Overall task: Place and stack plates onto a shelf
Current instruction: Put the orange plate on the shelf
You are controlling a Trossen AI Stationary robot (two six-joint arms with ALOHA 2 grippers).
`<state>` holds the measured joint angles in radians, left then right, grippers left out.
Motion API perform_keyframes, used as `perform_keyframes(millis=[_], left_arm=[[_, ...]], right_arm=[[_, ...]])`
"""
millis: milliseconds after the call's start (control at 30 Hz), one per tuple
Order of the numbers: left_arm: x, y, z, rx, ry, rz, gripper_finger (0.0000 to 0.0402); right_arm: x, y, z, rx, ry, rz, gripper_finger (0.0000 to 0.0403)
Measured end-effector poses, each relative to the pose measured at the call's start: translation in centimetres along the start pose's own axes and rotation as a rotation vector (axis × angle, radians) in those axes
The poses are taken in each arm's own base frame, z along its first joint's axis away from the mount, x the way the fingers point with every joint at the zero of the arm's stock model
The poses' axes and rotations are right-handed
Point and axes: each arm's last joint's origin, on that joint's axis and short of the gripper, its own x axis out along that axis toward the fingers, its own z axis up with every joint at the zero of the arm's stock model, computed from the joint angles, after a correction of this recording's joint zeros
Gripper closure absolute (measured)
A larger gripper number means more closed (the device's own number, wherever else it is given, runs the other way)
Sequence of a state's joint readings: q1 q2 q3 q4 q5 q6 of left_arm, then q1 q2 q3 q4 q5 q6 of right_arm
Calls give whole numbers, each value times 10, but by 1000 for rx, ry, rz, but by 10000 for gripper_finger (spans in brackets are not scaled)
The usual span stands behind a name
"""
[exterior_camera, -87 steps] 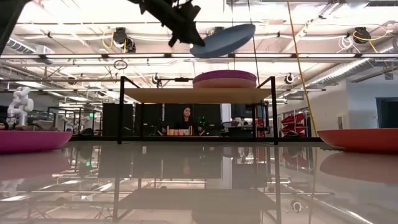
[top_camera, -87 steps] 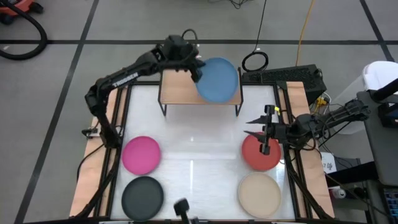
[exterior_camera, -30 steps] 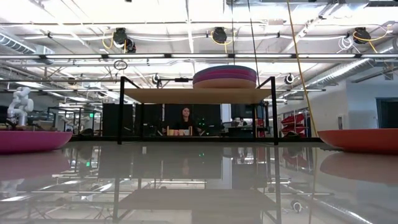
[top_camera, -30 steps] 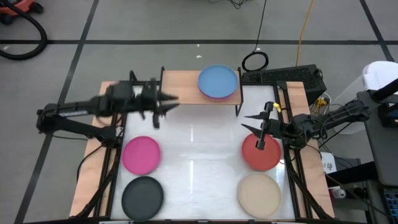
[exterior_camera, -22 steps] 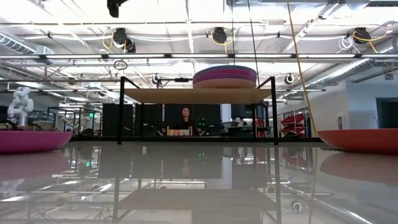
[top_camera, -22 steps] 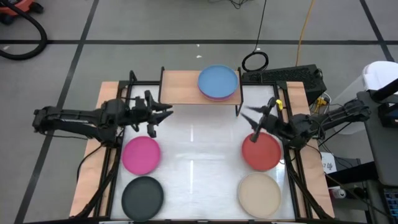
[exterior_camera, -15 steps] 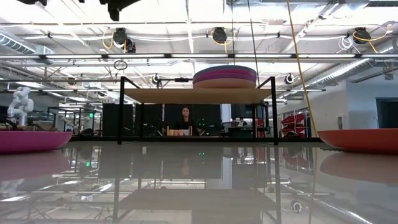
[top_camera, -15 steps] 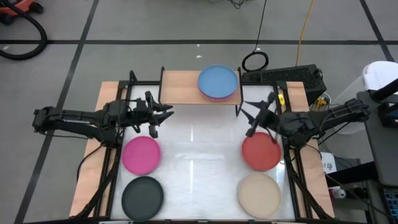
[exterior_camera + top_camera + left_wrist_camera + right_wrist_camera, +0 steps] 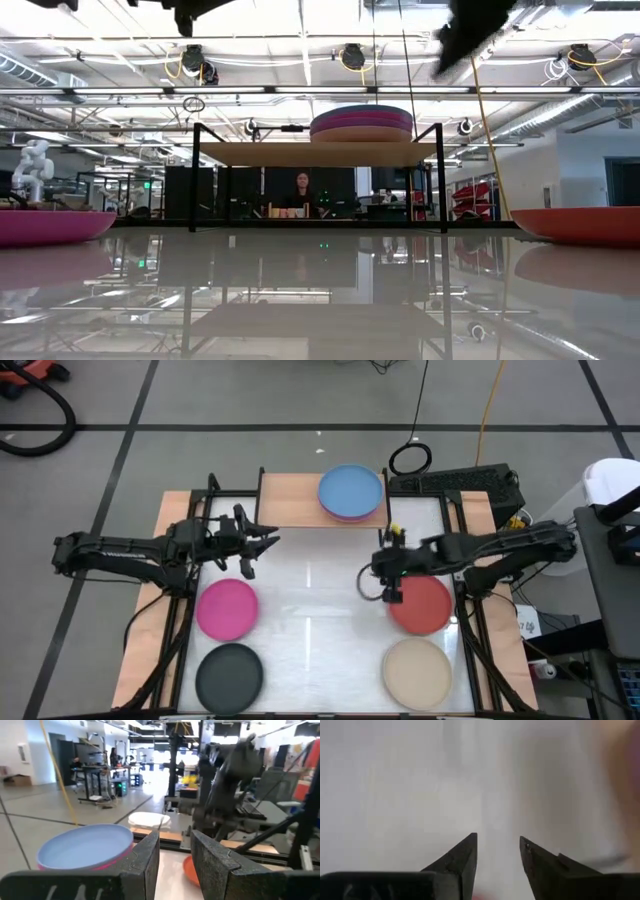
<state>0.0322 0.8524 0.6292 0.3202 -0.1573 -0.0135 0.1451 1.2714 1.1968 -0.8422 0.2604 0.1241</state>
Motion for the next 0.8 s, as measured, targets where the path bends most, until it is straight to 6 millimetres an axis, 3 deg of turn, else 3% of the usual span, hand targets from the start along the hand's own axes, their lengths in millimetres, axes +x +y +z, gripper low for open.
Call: perform_keyframes(millis=[167, 367, 800], left_arm=[[-1, -6, -1, -16, 11, -37, 287], [-2, -11, -2, -39, 20, -63, 287], [-2, -11, -2, -43, 28, -47, 287]], right_arm=[[31, 17, -31, 173, 233, 87, 271], [53, 33, -65, 345, 361, 96, 271], [75, 44, -92, 490, 350, 124, 271]])
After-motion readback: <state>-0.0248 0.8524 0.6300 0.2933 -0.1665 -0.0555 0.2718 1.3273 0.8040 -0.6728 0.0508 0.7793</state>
